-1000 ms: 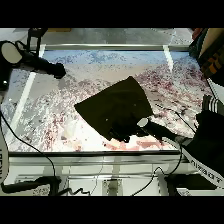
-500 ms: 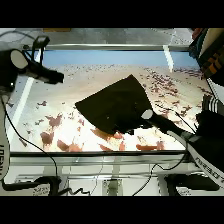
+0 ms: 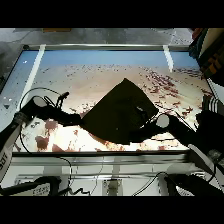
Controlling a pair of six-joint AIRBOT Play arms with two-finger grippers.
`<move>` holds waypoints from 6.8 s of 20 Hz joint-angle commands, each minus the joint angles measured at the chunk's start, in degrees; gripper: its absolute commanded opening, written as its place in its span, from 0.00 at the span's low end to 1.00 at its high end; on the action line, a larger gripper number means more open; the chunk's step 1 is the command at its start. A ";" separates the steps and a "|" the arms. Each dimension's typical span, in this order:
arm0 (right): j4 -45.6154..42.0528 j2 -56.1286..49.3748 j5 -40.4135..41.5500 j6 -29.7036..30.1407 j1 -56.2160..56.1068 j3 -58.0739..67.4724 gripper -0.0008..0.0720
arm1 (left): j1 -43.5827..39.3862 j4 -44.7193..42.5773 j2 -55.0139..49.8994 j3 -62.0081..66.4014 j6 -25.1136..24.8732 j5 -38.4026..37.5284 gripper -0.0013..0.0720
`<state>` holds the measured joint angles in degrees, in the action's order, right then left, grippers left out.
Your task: Fold the clothes and pants, and hang the long-sleeved shirts on hangers.
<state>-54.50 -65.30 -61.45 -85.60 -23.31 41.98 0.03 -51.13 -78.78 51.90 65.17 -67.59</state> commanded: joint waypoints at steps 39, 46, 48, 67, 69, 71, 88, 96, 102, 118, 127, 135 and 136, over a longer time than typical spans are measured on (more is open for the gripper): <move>4.17 23.65 2.51 -2.10 0.04 45.00 0.04 | -0.87 24.39 75.69 0.57 -6.80 47.69 0.02; 4.15 26.01 -3.98 -8.07 0.07 42.77 0.04 | -0.87 6.99 71.12 1.66 26.69 19.58 0.02; -0.76 22.91 -3.82 -10.12 0.07 38.80 0.04 | -0.87 0.94 65.07 -0.55 31.06 13.09 0.02; -15.74 -7.87 -8.17 -8.02 20.76 27.45 0.04 | -9.68 10.75 9.44 4.96 5.84 0.11 0.02; -16.04 -8.35 -16.70 -4.39 19.96 26.27 0.04 | -9.70 6.64 8.87 3.06 9.29 -3.54 0.02; -16.00 -8.35 -17.70 -4.28 19.26 22.71 0.04 | -9.73 7.21 8.35 0.31 9.42 -3.15 0.02; -12.15 -9.05 -5.79 18.88 39.23 29.40 0.03 | -5.42 12.61 3.96 9.25 -0.24 6.34 0.02; 17.59 -17.44 -7.58 29.62 44.19 11.17 0.80 | -4.68 12.61 4.11 10.60 -1.77 6.36 0.03; 17.35 -24.28 2.99 21.51 32.81 9.70 0.87 | -4.68 12.61 4.11 10.60 -1.75 6.25 0.02; 29.68 -25.53 -1.03 27.17 28.46 23.96 0.04 | -4.17 -2.60 5.14 13.00 -1.79 6.16 0.02; 22.60 -5.60 -2.49 8.46 60.46 30.36 0.04 | -4.22 -15.56 18.62 21.40 -1.77 14.43 0.03; -11.21 10.45 -6.84 -25.44 90.31 30.34 0.04 | -4.24 -15.47 20.83 21.40 -1.75 14.47 0.02; -16.74 11.74 -9.09 -30.10 92.15 30.32 0.04 | -4.24 -15.41 20.83 21.40 -1.75 14.47 0.02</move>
<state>-54.50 -58.26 -67.00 -99.33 60.82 72.25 -4.19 -66.37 -58.35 73.23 63.37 -53.47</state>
